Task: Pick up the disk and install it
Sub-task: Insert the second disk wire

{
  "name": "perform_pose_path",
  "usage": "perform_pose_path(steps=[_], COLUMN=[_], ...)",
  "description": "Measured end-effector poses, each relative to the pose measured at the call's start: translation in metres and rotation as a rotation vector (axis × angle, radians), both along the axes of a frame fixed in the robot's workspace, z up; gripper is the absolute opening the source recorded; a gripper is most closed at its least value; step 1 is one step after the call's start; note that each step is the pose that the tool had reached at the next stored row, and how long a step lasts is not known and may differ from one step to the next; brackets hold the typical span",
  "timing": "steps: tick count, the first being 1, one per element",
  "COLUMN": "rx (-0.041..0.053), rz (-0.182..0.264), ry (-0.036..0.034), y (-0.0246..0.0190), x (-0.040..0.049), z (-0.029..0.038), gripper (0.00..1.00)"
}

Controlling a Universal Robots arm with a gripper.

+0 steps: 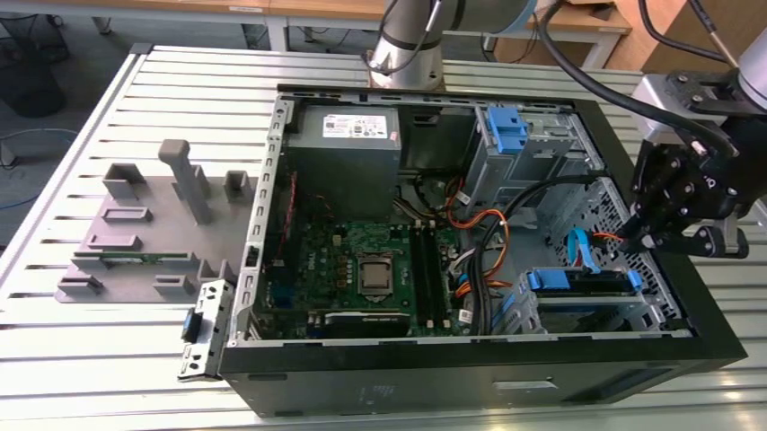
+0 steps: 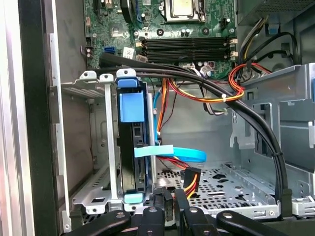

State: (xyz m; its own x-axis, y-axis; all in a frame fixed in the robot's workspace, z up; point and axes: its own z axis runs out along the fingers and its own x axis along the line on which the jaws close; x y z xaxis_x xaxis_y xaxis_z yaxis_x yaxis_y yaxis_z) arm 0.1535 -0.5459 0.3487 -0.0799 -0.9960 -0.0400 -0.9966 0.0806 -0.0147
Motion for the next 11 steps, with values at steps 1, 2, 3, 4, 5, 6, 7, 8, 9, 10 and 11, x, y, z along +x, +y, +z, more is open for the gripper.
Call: perform_pose_path(steps=[1,2,3,4,5,6,7,8,9,10,11], rx=[-0.0002,-0.0003,-0.0003,-0.0004,-0.0003,-0.0003,-0.0003,-0.0002,-0.0003,-0.0006,-0.0011], rz=[0.0,0.0,0.0,0.0,0.0,0.0,0.0,0.0,0.0,0.0,0.0], ry=[0.0001,0.0002,0.0003,0.0003,0.0003,0.0004,0.0004,0.0004,0.0003,0.0003,0.0003], y=[0.0,0.0,0.0,0.0,0.0,0.0,0.0,0.0,0.0,0.0,0.0], x=[0.0008,0.0017,0.0024,0.0031,0.0038,0.0043,0.0047,0.005,0.0052,0.0052,0.0053], z=[-0.0003,-0.0008,-0.0013,-0.0017,-0.0022,-0.0027,-0.0032,-0.0038,-0.0044,-0.005,-0.0055], gripper=[0.23,0.23,0.23,0.23,0.23,0.23,0.23,0.23,0.23,0.23,0.23])
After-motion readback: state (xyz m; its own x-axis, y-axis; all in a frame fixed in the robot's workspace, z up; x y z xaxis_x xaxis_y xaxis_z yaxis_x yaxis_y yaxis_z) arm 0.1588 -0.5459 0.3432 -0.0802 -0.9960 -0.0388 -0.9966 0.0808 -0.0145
